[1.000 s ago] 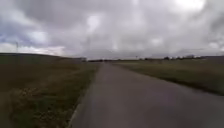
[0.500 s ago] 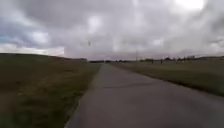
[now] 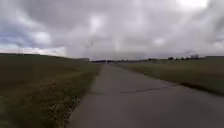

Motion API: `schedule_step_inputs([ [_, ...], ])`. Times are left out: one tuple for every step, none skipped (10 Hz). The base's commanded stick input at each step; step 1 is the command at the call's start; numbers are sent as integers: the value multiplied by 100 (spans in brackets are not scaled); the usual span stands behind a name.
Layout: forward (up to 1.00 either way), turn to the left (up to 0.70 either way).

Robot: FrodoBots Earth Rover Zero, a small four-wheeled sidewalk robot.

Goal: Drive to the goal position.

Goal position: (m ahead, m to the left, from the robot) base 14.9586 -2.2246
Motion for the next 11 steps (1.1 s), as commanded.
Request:
schedule_step_inputs([
  [100, 0],
  [100, 0],
  [100, 0],
  [100, 0],
  [100, 0],
  [100, 0],
  [100, 0],
  [100, -4],
  [100, -30],
  [100, -40],
  [100, -6],
])
